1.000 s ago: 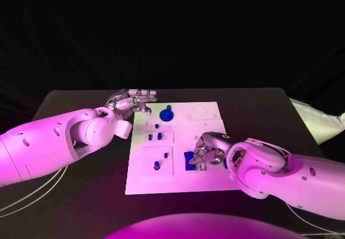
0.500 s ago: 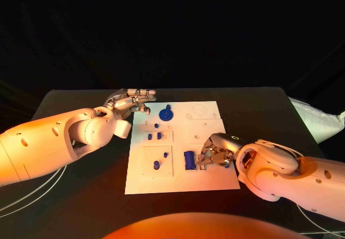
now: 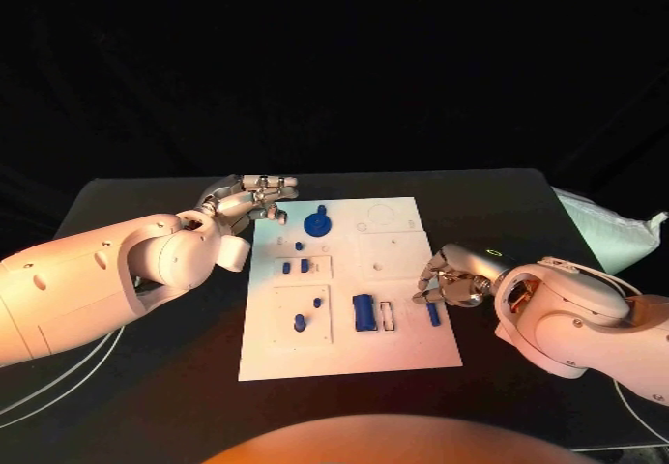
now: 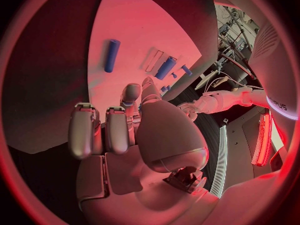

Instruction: Assemble the parts on the task board

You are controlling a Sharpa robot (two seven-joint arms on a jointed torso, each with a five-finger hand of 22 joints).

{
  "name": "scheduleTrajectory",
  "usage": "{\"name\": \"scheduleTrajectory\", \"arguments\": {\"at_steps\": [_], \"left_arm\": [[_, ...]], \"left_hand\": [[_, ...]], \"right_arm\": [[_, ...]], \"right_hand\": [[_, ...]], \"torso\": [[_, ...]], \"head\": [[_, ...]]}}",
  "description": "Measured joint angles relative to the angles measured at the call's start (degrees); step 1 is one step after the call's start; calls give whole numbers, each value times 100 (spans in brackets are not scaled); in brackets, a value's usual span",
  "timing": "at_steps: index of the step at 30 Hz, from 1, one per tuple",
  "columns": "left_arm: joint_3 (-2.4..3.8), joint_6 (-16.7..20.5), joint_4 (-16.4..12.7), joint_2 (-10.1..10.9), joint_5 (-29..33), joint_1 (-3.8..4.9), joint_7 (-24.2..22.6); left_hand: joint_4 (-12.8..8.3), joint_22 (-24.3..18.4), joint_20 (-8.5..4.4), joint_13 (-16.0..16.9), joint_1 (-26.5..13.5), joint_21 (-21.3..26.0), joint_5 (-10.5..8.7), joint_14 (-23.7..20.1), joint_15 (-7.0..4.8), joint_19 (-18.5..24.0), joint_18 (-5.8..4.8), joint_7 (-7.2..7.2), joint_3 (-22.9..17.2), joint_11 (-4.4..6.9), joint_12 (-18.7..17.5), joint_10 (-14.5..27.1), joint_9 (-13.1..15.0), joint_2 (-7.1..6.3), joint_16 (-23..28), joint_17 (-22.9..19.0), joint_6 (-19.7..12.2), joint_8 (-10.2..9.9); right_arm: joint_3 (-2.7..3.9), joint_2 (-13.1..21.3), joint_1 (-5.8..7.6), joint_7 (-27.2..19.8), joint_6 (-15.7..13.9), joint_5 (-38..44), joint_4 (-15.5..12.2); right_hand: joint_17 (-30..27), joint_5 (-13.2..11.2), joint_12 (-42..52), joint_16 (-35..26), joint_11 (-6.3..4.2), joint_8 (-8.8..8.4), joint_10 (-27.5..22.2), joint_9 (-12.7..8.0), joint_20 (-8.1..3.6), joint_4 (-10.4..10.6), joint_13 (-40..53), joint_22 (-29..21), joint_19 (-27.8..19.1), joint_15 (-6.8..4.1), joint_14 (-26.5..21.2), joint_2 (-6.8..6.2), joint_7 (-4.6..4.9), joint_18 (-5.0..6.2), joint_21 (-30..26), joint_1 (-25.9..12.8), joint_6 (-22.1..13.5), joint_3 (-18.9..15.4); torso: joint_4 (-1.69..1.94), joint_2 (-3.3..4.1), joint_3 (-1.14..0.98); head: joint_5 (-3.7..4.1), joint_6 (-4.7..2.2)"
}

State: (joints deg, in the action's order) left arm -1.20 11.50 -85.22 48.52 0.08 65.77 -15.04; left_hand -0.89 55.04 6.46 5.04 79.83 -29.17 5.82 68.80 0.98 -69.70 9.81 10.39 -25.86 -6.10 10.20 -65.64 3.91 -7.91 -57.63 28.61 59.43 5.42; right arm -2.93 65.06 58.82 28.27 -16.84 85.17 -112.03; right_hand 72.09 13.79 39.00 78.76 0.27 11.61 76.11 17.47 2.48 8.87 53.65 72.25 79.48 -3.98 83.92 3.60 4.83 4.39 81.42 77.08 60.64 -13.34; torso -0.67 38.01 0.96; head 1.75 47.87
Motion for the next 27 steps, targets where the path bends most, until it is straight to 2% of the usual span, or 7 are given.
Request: {"name": "scheduleTrajectory", "arguments": {"at_steps": [11, 20, 23, 27], "left_arm": [[0, -6, 3, -4, 0, 0, 0], [0, -14, 12, -4, 0, -6, 1], [0, -16, 13, -3, 0, -10, 2], [0, -18, 14, -1, 0, -12, 3]], "left_hand": [[0, 0, 0, 0, 0, 0, 0, 0, 0, 0, 0, 0, 0, 0, 0, 0, 0, 0, 0, 0, 0, 0], [0, 0, 0, 0, 0, 0, 0, 0, 0, 0, 0, 0, 0, 0, 0, 0, 0, 0, 0, 1, 0, 0], [0, 0, 0, 0, 0, 0, 0, 0, 0, 0, 0, 0, 0, 0, 0, 0, 0, 0, 0, 1, 0, 0], [0, 1, 0, 0, 0, 0, 0, 0, 0, 0, 0, -1, 0, 0, 0, 0, 0, 0, 0, 1, 0, 0]], "right_arm": [[-20, 96, -44, 120, 264, 309, 92], [-27, 60, -101, 259, 536, 548, 179], [-28, 55, -104, 297, 600, 606, 192], [-28, 46, -110, 343, 691, 682, 205]], "right_hand": [[-123, 30, -195, -97, 4, -33, -58, -41, 51, 84, -156, -107, -50, 20, 20, -23, 0, 1, -67, 22, 0, -85], [-152, 30, -311, -122, 25, -56, -80, -55, 51, 149, -238, -152, -92, 20, 20, -68, 2, 0, -98, -24, 2, -150], [-152, 30, -311, -122, 24, -56, -79, -54, 51, 189, -243, -151, -92, 20, 20, -69, 32, 0, -98, -24, 32, -174], [-148, 30, -311, -121, 25, -56, -79, -54, 51, 232, -243, -152, -92, 20, 20, -68, 11, 0, -98, -24, 53, -185]], "torso": [[-1, -1, -2], [11, -1, -3], [13, 0, 0], [12, 3, 0]], "head": [[70, -31], [73, -49], [72, -53], [68, -54]]}}
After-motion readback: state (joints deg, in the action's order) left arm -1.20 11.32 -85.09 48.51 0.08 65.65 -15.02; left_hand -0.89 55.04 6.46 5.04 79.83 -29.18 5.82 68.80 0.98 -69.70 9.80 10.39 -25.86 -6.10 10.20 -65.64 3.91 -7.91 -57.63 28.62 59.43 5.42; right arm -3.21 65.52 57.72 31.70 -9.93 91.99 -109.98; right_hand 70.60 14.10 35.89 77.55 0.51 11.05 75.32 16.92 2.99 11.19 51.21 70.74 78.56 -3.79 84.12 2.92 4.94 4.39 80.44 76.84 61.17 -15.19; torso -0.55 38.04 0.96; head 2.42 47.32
